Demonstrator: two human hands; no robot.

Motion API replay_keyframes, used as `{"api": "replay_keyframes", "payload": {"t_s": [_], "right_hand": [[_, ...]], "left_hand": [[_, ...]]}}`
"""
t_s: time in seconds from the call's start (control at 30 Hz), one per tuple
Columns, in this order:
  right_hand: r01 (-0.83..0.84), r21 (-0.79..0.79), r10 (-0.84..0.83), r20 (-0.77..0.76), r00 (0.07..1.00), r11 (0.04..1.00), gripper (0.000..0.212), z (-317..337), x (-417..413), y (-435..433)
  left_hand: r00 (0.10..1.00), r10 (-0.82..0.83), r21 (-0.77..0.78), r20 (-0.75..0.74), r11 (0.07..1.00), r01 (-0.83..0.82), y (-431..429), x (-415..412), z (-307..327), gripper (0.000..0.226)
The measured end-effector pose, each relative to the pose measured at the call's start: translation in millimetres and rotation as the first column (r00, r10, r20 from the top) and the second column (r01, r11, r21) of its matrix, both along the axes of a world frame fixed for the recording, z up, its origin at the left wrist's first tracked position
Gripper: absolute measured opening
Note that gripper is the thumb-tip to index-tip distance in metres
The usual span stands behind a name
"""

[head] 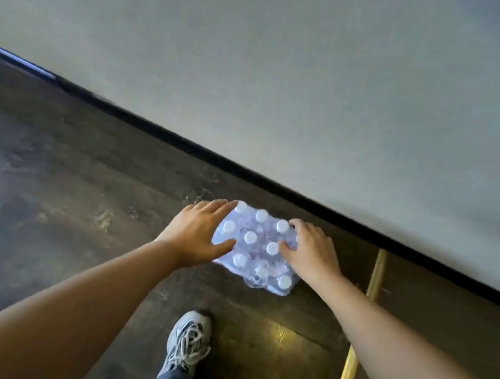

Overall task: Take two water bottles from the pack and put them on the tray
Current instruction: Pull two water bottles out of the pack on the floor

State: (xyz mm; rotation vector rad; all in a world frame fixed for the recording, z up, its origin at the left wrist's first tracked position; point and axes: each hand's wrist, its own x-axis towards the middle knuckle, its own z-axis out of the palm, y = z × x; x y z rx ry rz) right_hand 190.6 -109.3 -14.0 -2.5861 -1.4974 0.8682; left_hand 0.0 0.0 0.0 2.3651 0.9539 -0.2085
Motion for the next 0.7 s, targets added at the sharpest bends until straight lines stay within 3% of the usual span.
{"api": "replay_keyframes", "payload": {"t_s": [0.2, 0.3, 0.43, 0.7], "right_hand": [[-0.03, -0.055, 0.026, -0.071, 0.997, 0.998, 0.046, -141, -30, 31], [-0.065, -0.05, 0.064, -0.013, 0.998, 0.997, 0.046, -181, -34, 45], [-0.019, 0.022, 0.02, -0.065, 0.998, 1.0, 0.037, -203, -34, 54], [-0.051, 0.107, 0.07, -0.185, 0.98, 0.993, 0.029, -194, -22, 54]], "left_hand": [[0.999, -0.049, -0.042, 0.015, 0.998, 0.05, 16, 15, -144, 0.083], [0.999, -0.049, -0.062, -0.007, 0.997, 0.048, 19, 9, -197, 0.088], [0.999, -0.028, -0.144, 0.025, 0.989, 0.032, 7, 3, -232, 0.095], [0.993, 0.057, -0.18, 0.104, 0.983, -0.037, -1, 5, -241, 0.099]]}}
